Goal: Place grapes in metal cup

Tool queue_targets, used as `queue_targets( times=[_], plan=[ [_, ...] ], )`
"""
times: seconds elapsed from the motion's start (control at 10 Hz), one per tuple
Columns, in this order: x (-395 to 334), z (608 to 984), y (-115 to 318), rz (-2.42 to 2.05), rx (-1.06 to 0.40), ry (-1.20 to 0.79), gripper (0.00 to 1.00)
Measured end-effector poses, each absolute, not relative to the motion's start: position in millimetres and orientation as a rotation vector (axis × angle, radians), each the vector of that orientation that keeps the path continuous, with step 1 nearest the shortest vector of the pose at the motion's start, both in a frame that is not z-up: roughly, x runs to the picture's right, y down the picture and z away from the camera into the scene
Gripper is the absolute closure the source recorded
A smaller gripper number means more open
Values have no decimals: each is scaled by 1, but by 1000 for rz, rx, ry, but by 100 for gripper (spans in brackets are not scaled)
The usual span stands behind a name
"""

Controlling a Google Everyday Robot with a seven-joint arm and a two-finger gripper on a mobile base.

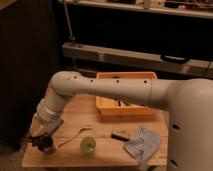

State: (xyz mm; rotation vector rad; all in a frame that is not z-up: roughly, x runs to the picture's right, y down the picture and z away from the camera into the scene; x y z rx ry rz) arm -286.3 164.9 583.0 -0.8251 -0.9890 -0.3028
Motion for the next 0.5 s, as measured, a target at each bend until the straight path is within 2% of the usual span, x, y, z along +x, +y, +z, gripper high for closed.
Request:
queue_targets(
  times=[0.5],
  plan=[
    [-280, 595, 176, -304, -851, -977, 100]
  ],
)
